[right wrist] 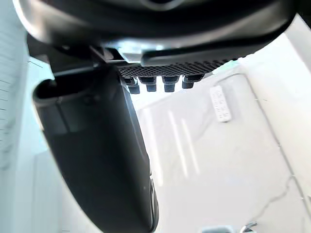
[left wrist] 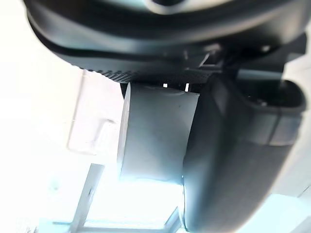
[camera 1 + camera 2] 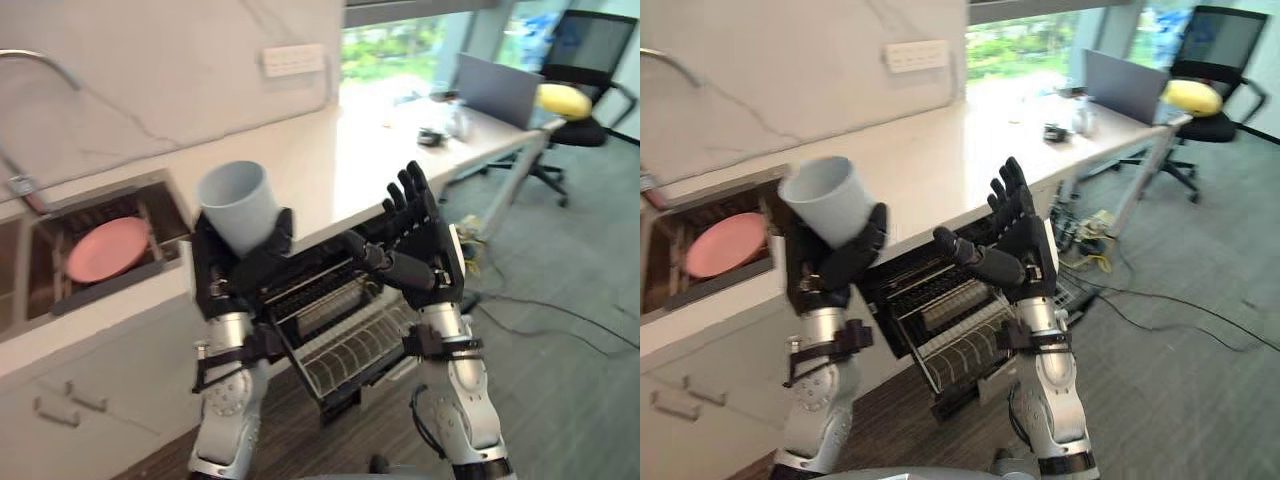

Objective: Walk over to the sink, pick up the cup, carry it to the dishwasher, place the cup inside the dishwasher, then close the dishwasher door

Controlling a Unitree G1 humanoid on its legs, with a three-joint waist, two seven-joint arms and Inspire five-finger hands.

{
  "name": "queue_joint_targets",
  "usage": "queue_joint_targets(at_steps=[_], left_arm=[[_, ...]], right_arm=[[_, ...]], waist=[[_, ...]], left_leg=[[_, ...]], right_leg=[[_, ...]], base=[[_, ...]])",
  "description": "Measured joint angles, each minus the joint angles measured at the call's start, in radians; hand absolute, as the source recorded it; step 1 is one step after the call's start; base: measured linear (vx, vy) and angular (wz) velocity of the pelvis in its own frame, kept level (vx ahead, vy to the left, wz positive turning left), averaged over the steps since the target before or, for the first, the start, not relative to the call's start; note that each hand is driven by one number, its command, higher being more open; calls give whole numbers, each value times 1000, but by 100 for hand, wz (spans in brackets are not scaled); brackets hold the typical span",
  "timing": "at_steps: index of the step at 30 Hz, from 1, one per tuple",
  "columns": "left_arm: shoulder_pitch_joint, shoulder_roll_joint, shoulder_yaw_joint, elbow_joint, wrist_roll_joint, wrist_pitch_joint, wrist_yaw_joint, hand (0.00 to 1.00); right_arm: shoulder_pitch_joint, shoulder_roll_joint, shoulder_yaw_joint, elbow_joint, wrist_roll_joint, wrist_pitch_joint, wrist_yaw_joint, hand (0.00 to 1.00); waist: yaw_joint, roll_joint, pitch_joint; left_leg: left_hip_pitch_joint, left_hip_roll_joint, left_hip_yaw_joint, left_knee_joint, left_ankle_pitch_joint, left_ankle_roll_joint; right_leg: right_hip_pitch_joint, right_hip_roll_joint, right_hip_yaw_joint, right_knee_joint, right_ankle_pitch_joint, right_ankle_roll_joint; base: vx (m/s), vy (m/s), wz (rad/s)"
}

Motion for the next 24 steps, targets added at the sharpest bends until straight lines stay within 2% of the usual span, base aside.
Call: queue_joint_targets(at_steps=[1, 3, 6, 12, 20, 21, 24], left_arm=[[3, 0, 23, 1, -9, -1, 2, 0], [20, -16, 40, 1, -23, -15, -7, 0], [34, -45, 33, 4, -23, -19, -37, 0], [31, -77, 7, 6, 118, -19, -27, 0], [22, -70, -8, 45, 232, -18, 66, 0], [17, -57, -55, 81, 269, -18, 67, 0], [17, -57, -55, 81, 269, -18, 67, 0]], right_arm=[[7, 0, -17, 11, 3, -6, 30, 100], [61, -26, -101, 35, 32, -45, 129, 100], [73, -66, -194, 34, 68, -46, 150, 100], [78, -55, -216, -7, 108, -42, 148, 100], [79, -17, -196, -56, 118, -32, 160, 100], [83, -17, -169, -87, 117, -23, 161, 100], [83, -17, -169, -87, 117, -23, 161, 100]], waist=[[2, -7, -1], [4, 3, 5], [3, 16, 13], [-2, 24, 17], [1, 22, 16], [0, 5, 7], [0, 5, 7]], left_leg=[[-4, 9, 5, 16, -13, -8], [-33, 53, -21, 56, -25, -28], [-57, 60, -46, 35, 11, -51], [-20, 66, -49, -10, 32, -62], [-5, 32, -53, -29, 40, -48], [-6, 21, -54, -45, 45, -42], [-6, 21, -54, -45, 45, -42]], right_leg=[[15, 4, 0, -39, 37, 47], [97, 54, -37, -216, 112, 29], [105, 75, -64, -275, 157, 18], [129, 96, -74, -275, 157, 17], [139, 69, -75, -278, 161, 23], [134, 60, -71, -276, 167, 33], [134, 60, -71, -276, 167, 33]], base=[[-23, -130, -34], [17, -162, 10], [48, -99, 21], [36, -29, 2], [-42, 32, 3], [0, 0, 0], [0, 0, 0]])
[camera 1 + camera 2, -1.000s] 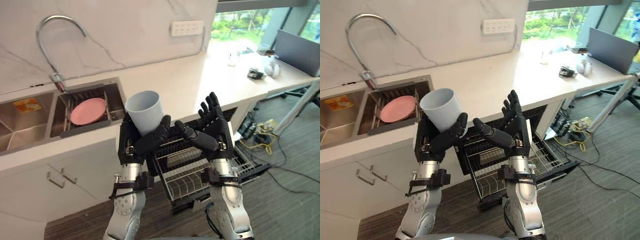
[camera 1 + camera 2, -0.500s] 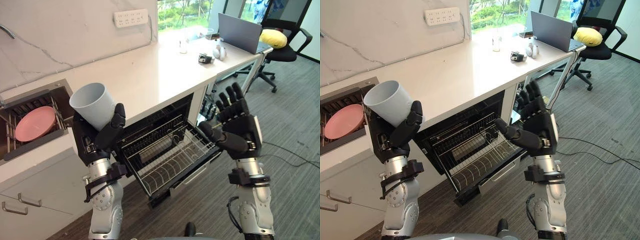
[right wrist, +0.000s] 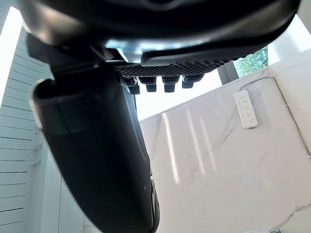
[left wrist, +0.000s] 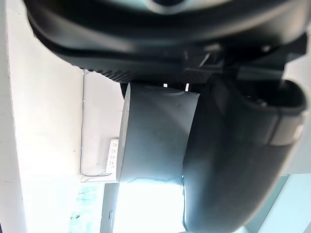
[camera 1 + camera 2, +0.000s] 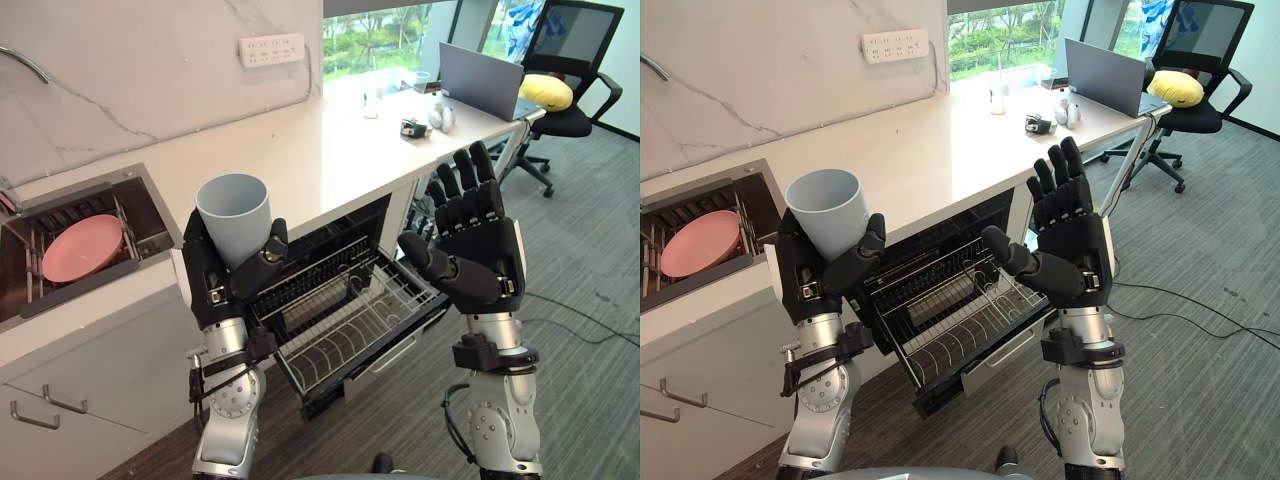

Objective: Walk over to the sink, pick up the cup, carry it to the dishwasher, place the cup inside the dishwasher, then close the dishwasher door

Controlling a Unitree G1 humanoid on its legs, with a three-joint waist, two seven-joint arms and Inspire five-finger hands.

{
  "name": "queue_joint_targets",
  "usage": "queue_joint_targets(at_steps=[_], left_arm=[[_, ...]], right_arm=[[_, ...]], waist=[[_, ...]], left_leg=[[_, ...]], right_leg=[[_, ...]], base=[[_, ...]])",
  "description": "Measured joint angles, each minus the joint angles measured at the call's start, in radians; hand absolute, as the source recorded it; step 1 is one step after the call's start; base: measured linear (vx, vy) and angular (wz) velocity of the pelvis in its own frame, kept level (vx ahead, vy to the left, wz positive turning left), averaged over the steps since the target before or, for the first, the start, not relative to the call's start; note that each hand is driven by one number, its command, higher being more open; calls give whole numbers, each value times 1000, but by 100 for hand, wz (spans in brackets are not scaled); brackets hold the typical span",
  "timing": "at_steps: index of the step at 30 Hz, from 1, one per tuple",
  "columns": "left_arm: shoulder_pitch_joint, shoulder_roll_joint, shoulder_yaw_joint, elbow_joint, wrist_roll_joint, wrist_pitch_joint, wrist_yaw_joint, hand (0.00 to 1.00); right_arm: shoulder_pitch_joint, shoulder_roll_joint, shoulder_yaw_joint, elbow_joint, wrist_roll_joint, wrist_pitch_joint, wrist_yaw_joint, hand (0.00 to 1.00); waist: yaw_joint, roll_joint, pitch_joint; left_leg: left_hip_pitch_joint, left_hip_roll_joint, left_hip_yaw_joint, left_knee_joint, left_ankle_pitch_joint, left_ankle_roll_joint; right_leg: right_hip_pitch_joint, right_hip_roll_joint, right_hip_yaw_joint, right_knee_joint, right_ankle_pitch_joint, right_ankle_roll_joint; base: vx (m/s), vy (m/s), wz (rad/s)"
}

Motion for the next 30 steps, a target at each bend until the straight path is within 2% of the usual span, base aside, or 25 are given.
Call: queue_joint_targets(at_steps=[7, 13, 16, 21, 30], left_arm=[[0, 0, -7, 2, 2, 0, 28, 0], [-1, 8, -43, 30, 132, -2, 72, 0], [-12, 21, -80, 30, 240, -7, 88, 0], [-33, 28, -122, 30, 306, -24, 88, 0], [-36, 38, -200, 30, 346, -49, 60, 0]], right_arm=[[0, 0, 3, 0, 0, 12, -1, 100], [2, -6, 58, 0, 1, 96, 8, 100], [2, -13, 114, 0, 2, 164, 13, 100], [1, -26, 186, 0, 2, 209, 21, 100], [-11, -62, 218, 3, 2, 242, -13, 100]], waist=[[-1, 0, 0], [0, 0, 0], [4, 0, 0], [8, -1, 0], [31, -1, -1]], left_leg=[[-1, -1, 0, 1, 0, 0], [-11, -6, -14, 11, -4, 7], [-22, -12, -67, 19, -10, 13], [-27, -20, -99, 21, -14, 17], [-33, -21, -123, 25, -21, 21]], right_leg=[[-3, 0, 4, 0, 0, 0], [-10, -3, 7, 0, 1, 0], [-16, -6, 9, -1, 2, 1], [-16, -11, 9, -1, 4, 3], [-18, -10, 9, -1, 4, 3]], base=[[0, 0, 0], [0, 0, 0], [0, 0, 0], [0, 0, 0], [0, 0, 0]])
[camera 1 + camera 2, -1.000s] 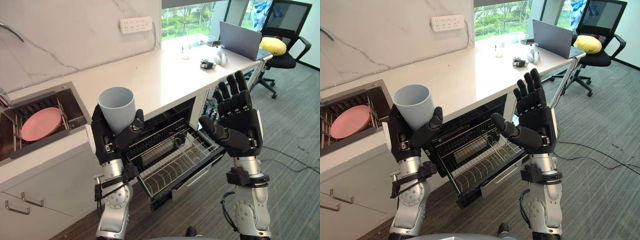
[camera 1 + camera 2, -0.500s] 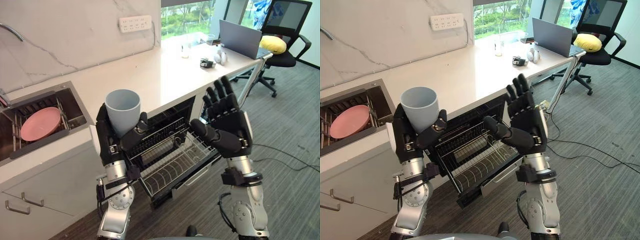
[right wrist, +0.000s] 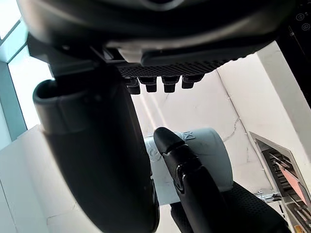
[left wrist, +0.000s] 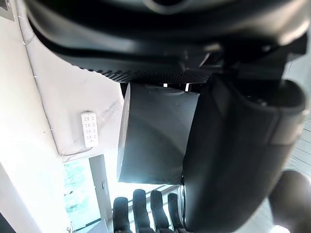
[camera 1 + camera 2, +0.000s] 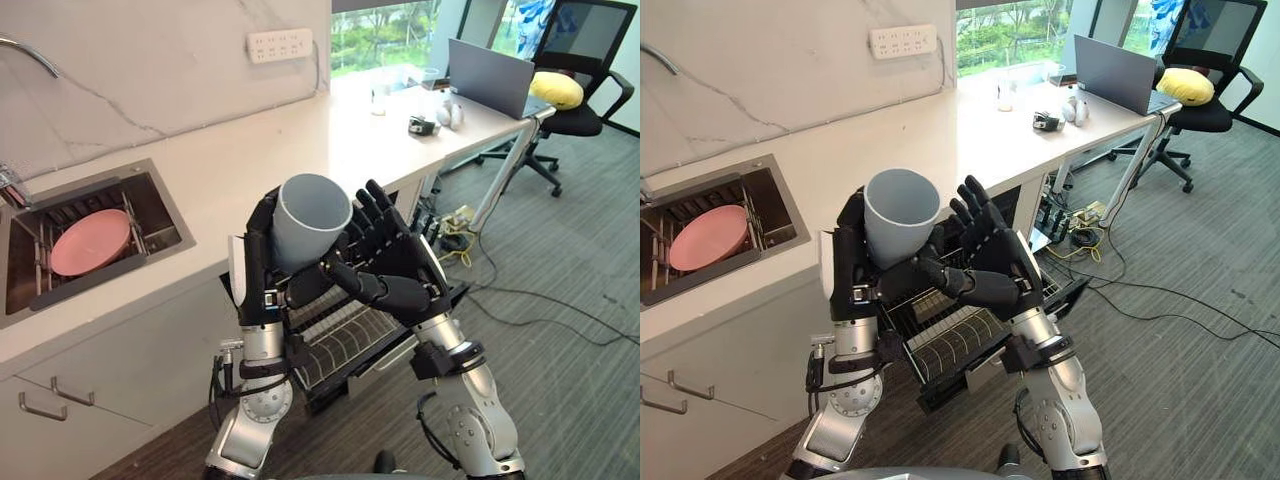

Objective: Walk over to the sink, pick up the cup, carry it to the dishwasher, place the cup inside the dishwasher, then close the dishwasher door

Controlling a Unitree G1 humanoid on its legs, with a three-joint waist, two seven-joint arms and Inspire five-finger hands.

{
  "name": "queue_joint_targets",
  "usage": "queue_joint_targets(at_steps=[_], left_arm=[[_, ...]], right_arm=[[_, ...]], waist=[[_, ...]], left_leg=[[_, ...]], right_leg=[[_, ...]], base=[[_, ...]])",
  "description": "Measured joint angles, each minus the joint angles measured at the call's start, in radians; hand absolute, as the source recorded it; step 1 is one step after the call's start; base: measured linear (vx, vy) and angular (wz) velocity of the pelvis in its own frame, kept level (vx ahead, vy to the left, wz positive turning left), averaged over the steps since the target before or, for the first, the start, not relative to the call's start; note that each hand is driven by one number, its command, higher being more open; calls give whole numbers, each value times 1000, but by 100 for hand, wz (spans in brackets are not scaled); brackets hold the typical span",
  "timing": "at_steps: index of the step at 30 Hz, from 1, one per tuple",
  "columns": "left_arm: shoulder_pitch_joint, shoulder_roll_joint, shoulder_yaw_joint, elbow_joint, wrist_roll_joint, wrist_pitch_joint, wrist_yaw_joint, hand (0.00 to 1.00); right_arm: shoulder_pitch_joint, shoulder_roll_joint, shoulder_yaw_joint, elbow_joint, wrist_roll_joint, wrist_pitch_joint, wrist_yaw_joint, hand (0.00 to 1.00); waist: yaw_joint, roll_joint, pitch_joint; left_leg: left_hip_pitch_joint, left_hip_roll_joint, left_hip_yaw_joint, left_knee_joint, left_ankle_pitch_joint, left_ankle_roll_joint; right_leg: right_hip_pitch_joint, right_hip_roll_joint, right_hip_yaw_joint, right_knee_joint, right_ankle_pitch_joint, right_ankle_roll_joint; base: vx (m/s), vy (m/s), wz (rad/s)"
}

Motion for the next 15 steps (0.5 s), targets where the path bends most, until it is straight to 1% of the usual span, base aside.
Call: queue_joint_targets(at_steps=[6, 15], left_arm=[[-2, 13, -65, 0, 12, -4, -47, 0], [-2, 22, -67, 0, 27, -4, -61, 0]], right_arm=[[-36, -4, 21, 9, 0, 7, -34, 100], [-49, -26, 21, 9, 0, 7, -67, 100]], waist=[[4, -1, -6], [4, -2, -12]], left_leg=[[-2, 0, -7, 0, 0, 1], [-3, 0, -8, 0, 0, 0]], right_leg=[[0, 0, -3, 0, 0, 0], [0, 0, -3, 0, 0, 0]], base=[[0, 0, 0], [0, 0, 0]])
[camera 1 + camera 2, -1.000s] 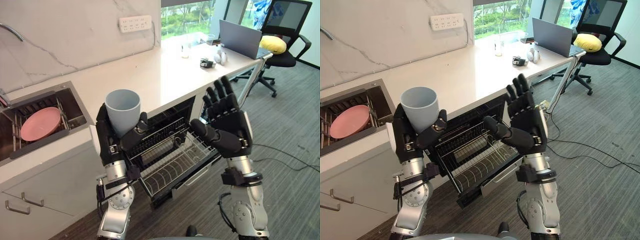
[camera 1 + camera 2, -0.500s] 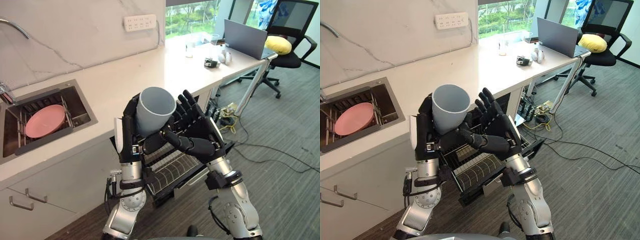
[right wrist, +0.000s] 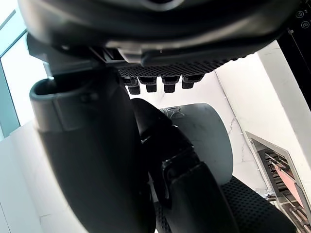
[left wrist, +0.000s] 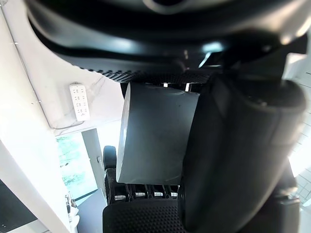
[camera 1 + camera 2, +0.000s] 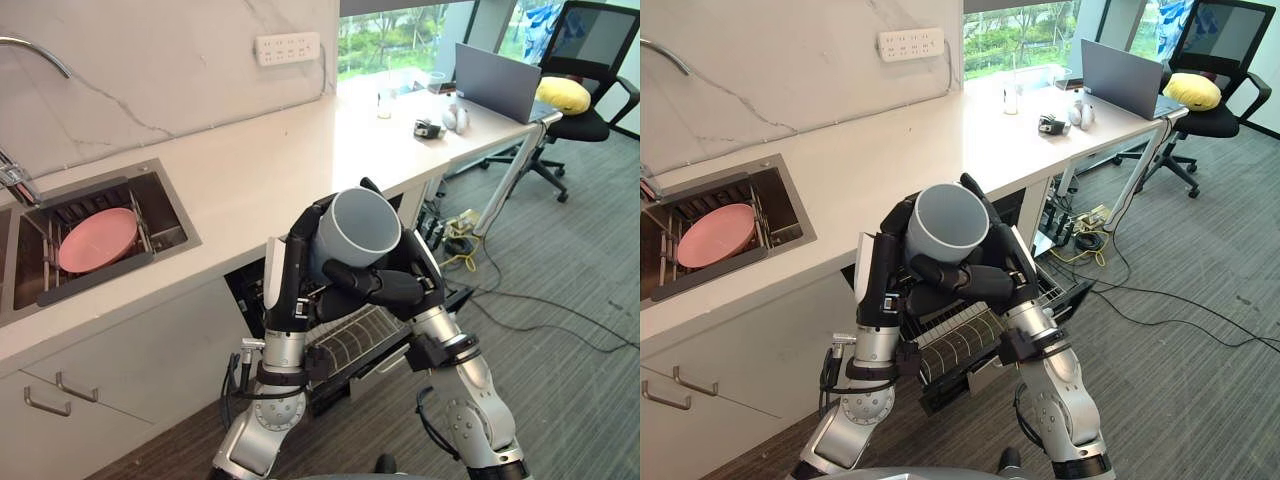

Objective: Walk over to the sink, pick up the cup, carry it to the dishwasher, place the cup inside the dishwasher, then close the dishwasher door

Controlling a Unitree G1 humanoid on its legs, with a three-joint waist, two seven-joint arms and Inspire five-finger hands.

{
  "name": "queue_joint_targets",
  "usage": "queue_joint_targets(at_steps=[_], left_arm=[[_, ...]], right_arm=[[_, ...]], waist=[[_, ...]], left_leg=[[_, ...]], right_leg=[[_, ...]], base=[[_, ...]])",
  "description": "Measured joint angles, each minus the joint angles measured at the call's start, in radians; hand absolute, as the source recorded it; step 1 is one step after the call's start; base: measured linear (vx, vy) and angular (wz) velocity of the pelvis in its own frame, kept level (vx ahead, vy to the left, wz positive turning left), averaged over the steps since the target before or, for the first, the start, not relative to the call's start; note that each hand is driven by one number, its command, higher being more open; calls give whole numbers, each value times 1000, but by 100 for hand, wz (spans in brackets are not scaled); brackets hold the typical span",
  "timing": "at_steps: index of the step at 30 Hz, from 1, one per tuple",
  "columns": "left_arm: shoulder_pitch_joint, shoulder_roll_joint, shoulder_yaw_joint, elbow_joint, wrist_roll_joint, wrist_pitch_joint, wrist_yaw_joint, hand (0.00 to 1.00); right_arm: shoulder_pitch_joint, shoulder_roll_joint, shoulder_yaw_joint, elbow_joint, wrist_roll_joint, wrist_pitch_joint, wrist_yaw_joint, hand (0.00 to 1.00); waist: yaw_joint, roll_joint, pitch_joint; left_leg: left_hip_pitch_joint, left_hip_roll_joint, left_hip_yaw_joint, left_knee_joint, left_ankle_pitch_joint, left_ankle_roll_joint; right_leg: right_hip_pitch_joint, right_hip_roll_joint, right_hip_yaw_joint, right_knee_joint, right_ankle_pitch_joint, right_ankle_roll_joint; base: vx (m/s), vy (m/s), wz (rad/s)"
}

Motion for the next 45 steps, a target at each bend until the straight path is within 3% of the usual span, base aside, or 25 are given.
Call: queue_joint_targets(at_steps=[8, 9, 28, 29, 45], left_arm=[[0, 11, -9, 4, 0, 0, 0, 0], [0, 12, -9, 6, 0, 0, 0, 0], [0, 13, -33, 40, -28, -3, 20, 0], [0, 13, -33, 41, -29, -3, 20, 100], [0, 16, -34, 45, -27, -14, 24, 100]], right_arm=[[-18, -16, -1, 0, -3, 16, 1, 100], [-18, -17, -1, 0, -3, 20, 1, 0], [-41, -53, -9, 8, -63, 37, 0, 0], [-41, -53, -9, 8, -63, 37, 0, 0], [-40, 11, -8, 44, 44, 40, -50, 0]], waist=[[0, -11, -11], [0, -11, -11], [0, -11, -27], [0, -11, -28], [0, -10, -31]], left_leg=[[-10, 0, -3, 1, 1, -1], [-10, 0, -3, 1, 1, -1], [-18, -3, -14, 1, 1, 0], [-18, -3, -14, 1, 1, 0], [-18, -4, -18, -2, 2, 0]], right_leg=[[-8, 0, -1, 0, 0, 0], [-8, 0, -1, 0, 1, 0], [-8, -4, -8, 0, 1, 1], [-8, -4, -8, 0, 1, 1], [-8, -4, -9, 0, 1, 2]], base=[[0, 0, 0], [0, 0, 0], [0, 0, 0], [0, 0, 0], [0, 0, 0]])
